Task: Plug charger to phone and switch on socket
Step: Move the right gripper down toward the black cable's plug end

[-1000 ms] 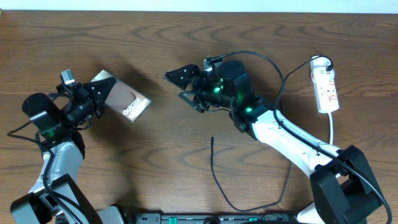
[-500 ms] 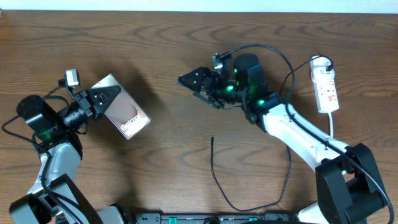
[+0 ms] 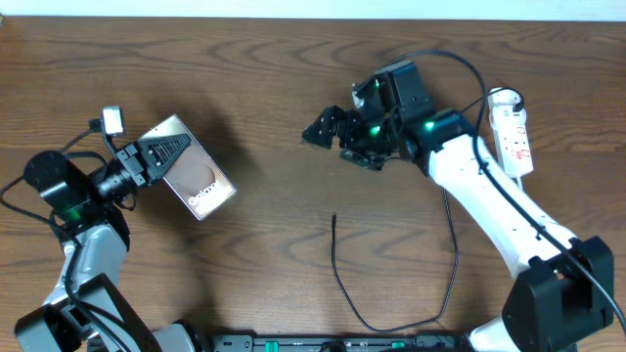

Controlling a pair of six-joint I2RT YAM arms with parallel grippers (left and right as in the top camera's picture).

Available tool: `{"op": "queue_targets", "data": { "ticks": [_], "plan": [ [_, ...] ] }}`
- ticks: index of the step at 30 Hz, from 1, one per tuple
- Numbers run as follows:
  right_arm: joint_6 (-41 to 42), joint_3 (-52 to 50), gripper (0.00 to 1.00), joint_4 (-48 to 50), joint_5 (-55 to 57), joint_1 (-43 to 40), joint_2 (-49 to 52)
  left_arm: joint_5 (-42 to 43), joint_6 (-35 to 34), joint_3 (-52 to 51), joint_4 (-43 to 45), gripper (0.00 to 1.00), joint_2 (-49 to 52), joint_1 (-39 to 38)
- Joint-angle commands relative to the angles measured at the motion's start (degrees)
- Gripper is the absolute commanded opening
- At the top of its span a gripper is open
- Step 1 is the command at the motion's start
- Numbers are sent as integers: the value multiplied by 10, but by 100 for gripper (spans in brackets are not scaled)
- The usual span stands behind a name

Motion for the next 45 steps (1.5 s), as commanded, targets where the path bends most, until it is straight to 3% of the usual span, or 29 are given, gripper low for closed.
{"op": "queue_targets", "data": {
  "ticks": [1, 12, 21, 24, 30, 38, 45],
  "plan": [
    [-56, 45, 99, -60, 81, 5, -1, 10, 8, 1, 3, 7, -6, 3],
    [-61, 59, 93, -204, 133, 21, 37, 9, 8, 1, 3, 7, -6, 3],
    [-19, 59, 81, -219, 155, 70, 134, 9, 7, 1, 3, 7, -6, 3],
    [-20, 59, 93, -221, 156, 80, 148, 9, 7, 1, 3, 8, -6, 3],
    [-20, 59, 99, -220, 173, 92, 156, 9, 7, 1, 1, 7, -6, 3],
    [-35, 59, 99, -217, 173, 95, 157, 9, 7, 1, 1, 8, -6, 3],
    [21, 58, 99, -241, 191, 108, 158, 10, 7, 1, 1, 8, -6, 3]
  ]
}}
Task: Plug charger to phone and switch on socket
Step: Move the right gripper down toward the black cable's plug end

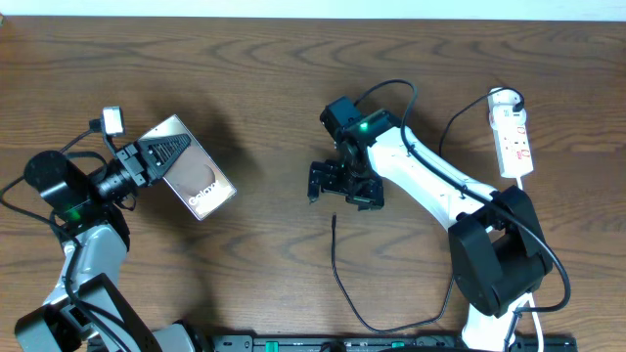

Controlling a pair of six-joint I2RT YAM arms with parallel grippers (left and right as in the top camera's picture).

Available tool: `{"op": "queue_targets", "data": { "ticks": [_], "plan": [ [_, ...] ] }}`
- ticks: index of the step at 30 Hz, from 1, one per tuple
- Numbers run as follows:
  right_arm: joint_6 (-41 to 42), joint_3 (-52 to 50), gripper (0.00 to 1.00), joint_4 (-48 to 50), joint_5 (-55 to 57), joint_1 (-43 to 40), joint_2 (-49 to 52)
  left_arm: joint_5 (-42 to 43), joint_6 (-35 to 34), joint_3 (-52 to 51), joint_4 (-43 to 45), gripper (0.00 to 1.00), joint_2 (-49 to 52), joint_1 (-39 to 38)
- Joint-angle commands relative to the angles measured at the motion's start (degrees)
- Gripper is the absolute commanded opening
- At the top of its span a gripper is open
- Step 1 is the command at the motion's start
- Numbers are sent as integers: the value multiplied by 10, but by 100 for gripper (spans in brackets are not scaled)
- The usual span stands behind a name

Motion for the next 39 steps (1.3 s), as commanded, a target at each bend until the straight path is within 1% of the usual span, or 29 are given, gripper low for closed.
{"op": "queue_targets", "data": {
  "ticks": [1, 5, 9, 12, 22, 26, 29, 39],
  "plan": [
    [43, 6, 99, -12, 26, 20, 8, 10, 7, 1, 2, 8, -6, 3],
    [56, 6, 99, -14, 44, 40, 8, 10, 7, 1, 2, 7, -6, 3],
    [102, 6, 99, -14, 82, 72, 13, 10, 7, 1, 2, 7, -6, 3],
    [118, 6, 99, -13, 95, 85, 17, 12, 7, 1, 2, 7, -6, 3],
    [118, 6, 99, -10, 99, 87, 28, 12, 7, 1, 2, 7, -6, 3],
    [118, 6, 97, -2, 99, 87, 43, 12, 7, 1, 2, 7, -6, 3],
    [118, 6, 93, 0, 99, 89, 55, 12, 7, 1, 2, 7, -6, 3],
    [118, 6, 91, 4, 105, 89, 63, 12, 7, 1, 2, 7, -6, 3]
  ]
}}
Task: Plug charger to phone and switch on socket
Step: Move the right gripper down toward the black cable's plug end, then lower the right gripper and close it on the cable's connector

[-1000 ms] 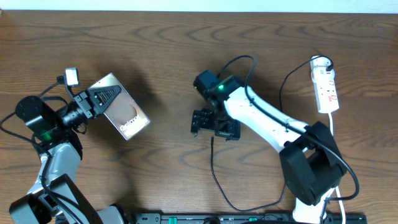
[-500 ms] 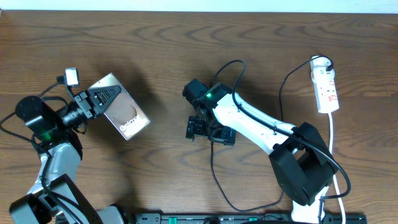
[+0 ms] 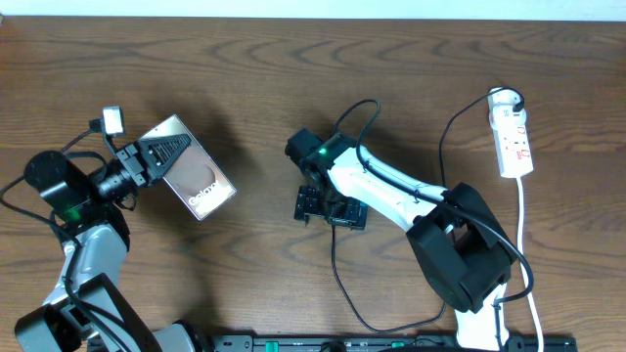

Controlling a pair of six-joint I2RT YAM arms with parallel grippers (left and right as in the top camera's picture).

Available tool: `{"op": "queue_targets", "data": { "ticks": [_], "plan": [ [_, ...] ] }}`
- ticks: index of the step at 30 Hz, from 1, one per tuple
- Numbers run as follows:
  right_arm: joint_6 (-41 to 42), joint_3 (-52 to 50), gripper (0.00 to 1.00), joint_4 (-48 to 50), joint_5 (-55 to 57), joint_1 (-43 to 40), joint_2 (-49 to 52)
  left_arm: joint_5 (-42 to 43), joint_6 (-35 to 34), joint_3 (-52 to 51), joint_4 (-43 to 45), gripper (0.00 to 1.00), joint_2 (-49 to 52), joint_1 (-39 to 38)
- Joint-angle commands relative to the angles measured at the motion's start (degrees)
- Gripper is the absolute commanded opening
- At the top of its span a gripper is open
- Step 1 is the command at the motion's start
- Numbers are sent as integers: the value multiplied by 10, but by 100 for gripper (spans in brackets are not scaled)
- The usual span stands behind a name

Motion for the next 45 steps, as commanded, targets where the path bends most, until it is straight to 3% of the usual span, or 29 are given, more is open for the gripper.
{"op": "queue_targets", "data": {
  "ticks": [1, 25, 29, 36, 45],
  "plan": [
    [6, 6, 91, 0, 13, 2, 2, 11, 7, 1, 3, 7, -6, 3],
    [6, 6, 92, 0, 13, 13, 14, 14, 7, 1, 3, 7, -6, 3],
    [6, 6, 85, 9, 10, 13, 33, 14, 7, 1, 3, 7, -6, 3],
    [6, 6, 85, 13, 24, 14, 37, 14, 8, 1, 3, 7, -6, 3],
    [6, 6, 66, 13, 28, 14, 37, 14, 8, 1, 3, 7, -6, 3]
  ]
}}
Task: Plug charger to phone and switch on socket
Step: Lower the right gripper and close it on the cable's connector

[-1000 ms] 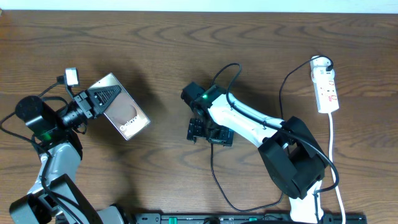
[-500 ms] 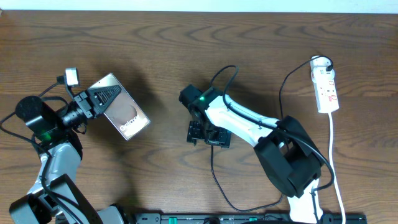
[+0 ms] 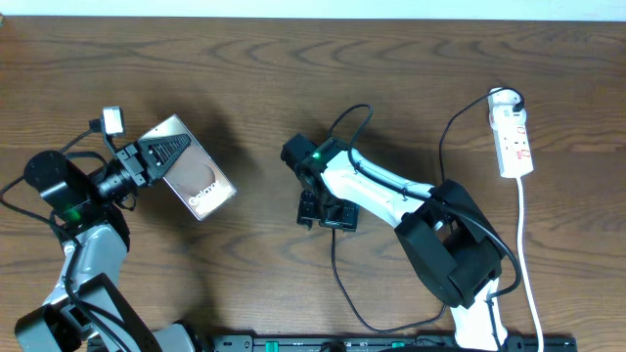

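The silver phone [image 3: 199,184] is held off the table at the left, with my left gripper [image 3: 164,154] shut on its upper edge. The black charger cable [image 3: 339,279] lies in a loop on the table at the centre front. My right gripper [image 3: 328,211] points straight down over the cable's free end, which is hidden beneath it. From above I cannot make out how its jaws stand. The white socket strip [image 3: 512,133] lies at the far right, its white lead running toward the front edge.
The right arm's white links [image 3: 377,191] stretch across the table's middle from its base at the front right. Bare wooden tabletop [image 3: 264,88] lies between the two arms and along the back.
My right gripper has shifted only slightly, settling over the cable's free end and looking a little narrower from above. The left gripper and the phone have not moved.
My right gripper began high at the back centre, near the socket strip, with the cable end lying bare on the table. It was then just above the cable end, then covering it, and it stays there now. The left gripper held the phone still throughout.
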Controlling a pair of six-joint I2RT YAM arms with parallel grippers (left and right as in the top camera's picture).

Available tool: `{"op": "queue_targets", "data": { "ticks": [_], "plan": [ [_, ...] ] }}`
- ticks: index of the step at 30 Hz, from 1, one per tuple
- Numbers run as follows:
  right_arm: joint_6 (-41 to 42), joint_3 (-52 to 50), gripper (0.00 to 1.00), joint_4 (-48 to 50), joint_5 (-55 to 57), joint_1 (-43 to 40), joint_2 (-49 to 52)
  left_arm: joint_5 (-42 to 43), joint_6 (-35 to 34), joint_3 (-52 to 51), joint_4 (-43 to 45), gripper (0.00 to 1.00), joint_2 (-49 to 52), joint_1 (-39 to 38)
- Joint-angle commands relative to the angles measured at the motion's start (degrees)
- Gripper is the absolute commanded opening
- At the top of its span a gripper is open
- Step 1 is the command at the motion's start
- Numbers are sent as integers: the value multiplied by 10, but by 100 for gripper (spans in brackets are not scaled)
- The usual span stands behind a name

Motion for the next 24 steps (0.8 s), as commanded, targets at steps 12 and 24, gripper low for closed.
{"op": "queue_targets", "data": {
  "ticks": [12, 24],
  "plan": [
    [6, 5, 45, -1, 22, 4, 11, 14, 7, 1, 3, 7, -6, 3],
    [6, 5, 27, -1, 19, 4, 11, 16, 7, 1, 3, 7, -6, 3]
  ]
}}
